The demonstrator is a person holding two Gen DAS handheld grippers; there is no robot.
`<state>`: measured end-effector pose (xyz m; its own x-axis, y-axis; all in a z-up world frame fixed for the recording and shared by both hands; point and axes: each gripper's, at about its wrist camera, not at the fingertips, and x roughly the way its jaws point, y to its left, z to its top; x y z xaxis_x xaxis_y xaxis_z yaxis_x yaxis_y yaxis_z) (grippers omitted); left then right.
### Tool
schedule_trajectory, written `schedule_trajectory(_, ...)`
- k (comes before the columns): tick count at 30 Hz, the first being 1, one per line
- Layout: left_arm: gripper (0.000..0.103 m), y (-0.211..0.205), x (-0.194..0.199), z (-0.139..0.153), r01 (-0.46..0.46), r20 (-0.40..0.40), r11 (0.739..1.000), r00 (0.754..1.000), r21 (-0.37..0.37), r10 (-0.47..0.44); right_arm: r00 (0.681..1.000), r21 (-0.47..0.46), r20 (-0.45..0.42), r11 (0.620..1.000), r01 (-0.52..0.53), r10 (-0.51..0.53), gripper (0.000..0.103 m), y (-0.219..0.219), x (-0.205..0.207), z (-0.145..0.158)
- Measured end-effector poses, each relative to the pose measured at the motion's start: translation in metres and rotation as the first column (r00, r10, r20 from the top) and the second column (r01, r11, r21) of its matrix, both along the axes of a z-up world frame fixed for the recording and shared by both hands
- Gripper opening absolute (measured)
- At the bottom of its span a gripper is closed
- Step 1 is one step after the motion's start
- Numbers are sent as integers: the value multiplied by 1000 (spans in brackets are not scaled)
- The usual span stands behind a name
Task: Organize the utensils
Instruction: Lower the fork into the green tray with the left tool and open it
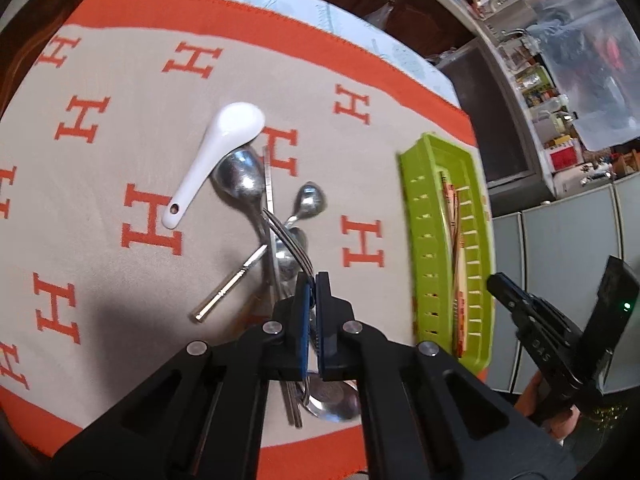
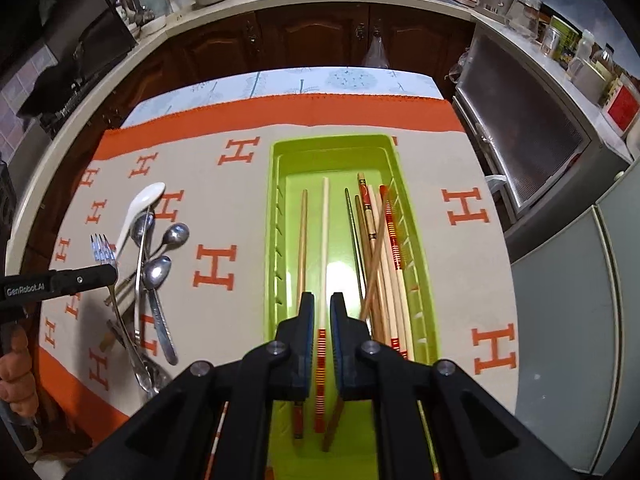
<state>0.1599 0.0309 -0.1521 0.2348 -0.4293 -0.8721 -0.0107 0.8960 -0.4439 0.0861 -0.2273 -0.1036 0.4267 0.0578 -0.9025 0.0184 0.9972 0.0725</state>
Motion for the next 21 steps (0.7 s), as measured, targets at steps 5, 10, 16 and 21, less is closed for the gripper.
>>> schedule_trajectory(5,0,-4,-9,26,27,47,999,999,-24,-26,1000,128,16,992,0,-2,8,-2,-2,4)
schedule_trajectory(10,0,-8,-19,53,58,98,998,994,-33,-55,999,176,14,983,-45,43,8,16,-3,2)
schedule_trajectory(16,0,-14,-25,78,80,115,995,991,-59,-73,998,206,40,977,-51,44,8,19,-7,12)
schedule_trajectory(21,0,-35,-25,97,114,134,989,986,-98,-100,998,210,58,978,16,-29,8,-5,-15,19)
